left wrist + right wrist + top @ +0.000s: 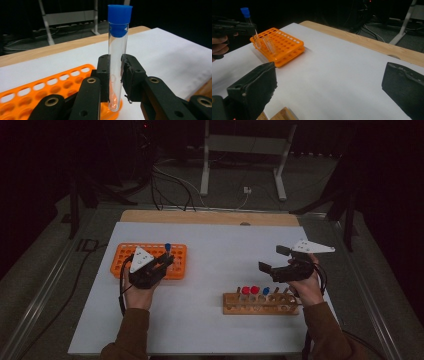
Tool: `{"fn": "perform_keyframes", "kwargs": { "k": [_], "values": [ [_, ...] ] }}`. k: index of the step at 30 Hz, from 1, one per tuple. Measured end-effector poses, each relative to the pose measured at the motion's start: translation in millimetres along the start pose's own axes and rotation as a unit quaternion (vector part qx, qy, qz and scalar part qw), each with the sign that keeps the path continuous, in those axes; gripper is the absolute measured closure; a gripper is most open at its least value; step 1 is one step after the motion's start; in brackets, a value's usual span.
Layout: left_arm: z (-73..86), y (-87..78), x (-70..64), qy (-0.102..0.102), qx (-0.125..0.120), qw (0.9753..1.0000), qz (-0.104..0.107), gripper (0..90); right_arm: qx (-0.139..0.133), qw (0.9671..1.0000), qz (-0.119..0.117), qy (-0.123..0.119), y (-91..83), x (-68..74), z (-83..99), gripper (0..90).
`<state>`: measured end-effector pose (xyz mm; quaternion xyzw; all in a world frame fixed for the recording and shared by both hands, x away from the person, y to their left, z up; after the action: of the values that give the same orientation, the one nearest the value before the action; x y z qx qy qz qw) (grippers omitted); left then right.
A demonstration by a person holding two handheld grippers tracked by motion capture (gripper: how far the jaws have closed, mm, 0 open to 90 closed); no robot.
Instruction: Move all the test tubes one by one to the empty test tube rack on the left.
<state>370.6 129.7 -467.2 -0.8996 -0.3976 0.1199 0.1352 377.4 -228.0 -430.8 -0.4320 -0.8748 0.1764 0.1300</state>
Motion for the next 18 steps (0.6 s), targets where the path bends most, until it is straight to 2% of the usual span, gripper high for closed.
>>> {"fn": "perform_keyframes", "kwargs": {
  "k": [4, 9, 13, 18],
  "values": [
    [1.7, -1.8, 7.5, 0.012, -0.002, 0.9996, -0.024, 76.8, 0.0, 1.0, -0.001, 0.0, 0.2, 0.8, 0.0, 0.0],
    [5.0, -2.7, 18.2, 0.002, -0.006, 0.9991, -0.042, 76.8, -0.003, 1.0, -0.001, 0.0, 0.0, 0.9, -0.2, 0.0],
    [8.5, 0.8, 23.1, -0.005, -0.007, 0.9988, -0.048, 76.8, -0.004, 1.0, -0.003, 0.002, 0.3, 1.3, 0.1, 0.0],
    [16.6, 8.2, 28.8, -0.013, 0.001, 0.9983, -0.057, 76.8, -0.005, 1.0, -0.006, 0.001, 1.0, 3.1, 0.2, 0.0]
  ]
}}
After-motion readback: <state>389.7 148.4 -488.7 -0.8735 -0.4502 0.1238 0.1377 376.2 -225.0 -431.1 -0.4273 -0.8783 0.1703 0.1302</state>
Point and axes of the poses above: each handheld gripper's, and its own axes: y roughly forward along the jaws, z roughly out of its underside, x roughly to its left, the point moved 7 cm from there along y, roughly forward along the jaws, and after that the axes turned 9 degrees about z, right-handed, at the moved point
